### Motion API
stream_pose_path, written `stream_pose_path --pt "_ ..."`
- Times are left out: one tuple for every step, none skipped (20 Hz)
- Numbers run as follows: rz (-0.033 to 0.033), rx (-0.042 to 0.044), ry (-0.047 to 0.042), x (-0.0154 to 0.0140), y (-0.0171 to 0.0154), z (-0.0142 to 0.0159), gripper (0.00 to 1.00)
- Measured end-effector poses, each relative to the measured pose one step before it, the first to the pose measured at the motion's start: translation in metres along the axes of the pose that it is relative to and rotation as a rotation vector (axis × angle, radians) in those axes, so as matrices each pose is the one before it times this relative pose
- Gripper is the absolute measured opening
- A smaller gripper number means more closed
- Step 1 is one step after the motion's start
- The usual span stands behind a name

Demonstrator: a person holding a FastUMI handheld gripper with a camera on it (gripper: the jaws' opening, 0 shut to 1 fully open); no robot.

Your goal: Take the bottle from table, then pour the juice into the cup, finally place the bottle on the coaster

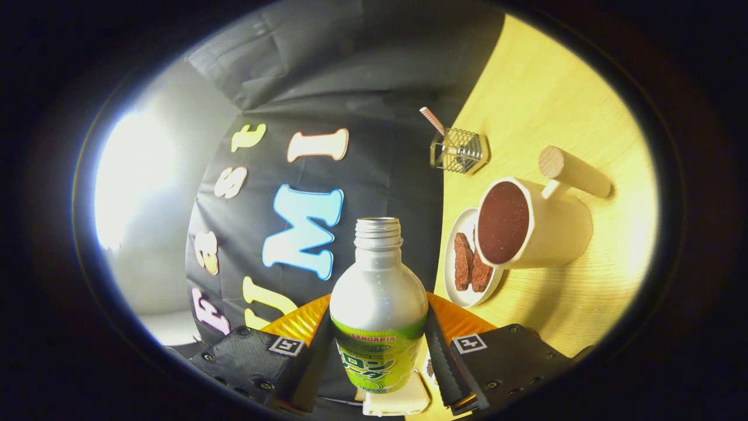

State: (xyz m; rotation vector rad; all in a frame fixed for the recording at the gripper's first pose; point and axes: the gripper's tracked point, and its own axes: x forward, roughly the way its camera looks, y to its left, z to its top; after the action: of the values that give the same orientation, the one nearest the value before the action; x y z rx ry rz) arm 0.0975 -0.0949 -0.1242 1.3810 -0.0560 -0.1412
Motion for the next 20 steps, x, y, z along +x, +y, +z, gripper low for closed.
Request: stream_pose_path --pt "0.00741 -0.03156 0.00929 -0.00321 0.00427 -0.00637 0.77" --pt "-0.00567 -0.04368 0.0093 -0.00242 0.00174 -0.00594 0.77" --pt "-0.01664 -0.06602 0.01262 -0.00115 -0.00088 -0.00614 0.77" --pt "-0.01798 -0.07651 0.01237 -0.00122 -0.0011 -0.00645 0.77" --pt "-0.0123 -0.07039 0.00941 -0.00297 0.00159 -0.00465 0.77" --pt "-0.00112 -0.06302 0.00759 -0.00179 0.00496 -0.00308 0.77" --pt "0.00591 -0.05083 0.00185 -0.00068 0.00506 -0.00173 0.77" --pt "0.01244 -0.06437 -0.0092 0.00077 0.00548 -0.00035 0.77" --pt "0.00204 -0.05851 0.00428 0.00079 0.00378 -0.0033 0.77" --pt "-0.00005 -0.04865 0.00717 0.00204 0.00157 -0.00321 0.77" --pt "0.00267 -0.04984 0.00785 0.00053 0.00298 -0.00382 0.77" --pt "-0.00154 -0.03817 0.00986 -0.00039 0.00302 -0.00235 0.77" --pt "-0.00056 -0.04014 0.00745 0.00031 0.00326 -0.00156 0.77" --pt "-0.00562 -0.04691 0.00332 0.00003 0.00116 -0.00086 0.77" --pt "-0.01191 -0.05419 0.00199 -0.00002 0.00064 0.00076 0.77" --pt "-0.00888 -0.05319 -0.00199 0.00155 0.00023 0.0014 0.77" --pt "-0.01039 -0.05288 -0.00295 -0.00107 0.00035 0.00205 0.77" --pt "-0.00129 -0.04288 -0.00805 -0.00096 0.00121 0.00226 0.77" --pt "-0.00569 -0.04559 -0.0033 -0.0005 0.00314 -0.00014 0.77" --pt "-0.0159 -0.05376 0.00519 0.00154 -0.00171 -0.00154 0.77"
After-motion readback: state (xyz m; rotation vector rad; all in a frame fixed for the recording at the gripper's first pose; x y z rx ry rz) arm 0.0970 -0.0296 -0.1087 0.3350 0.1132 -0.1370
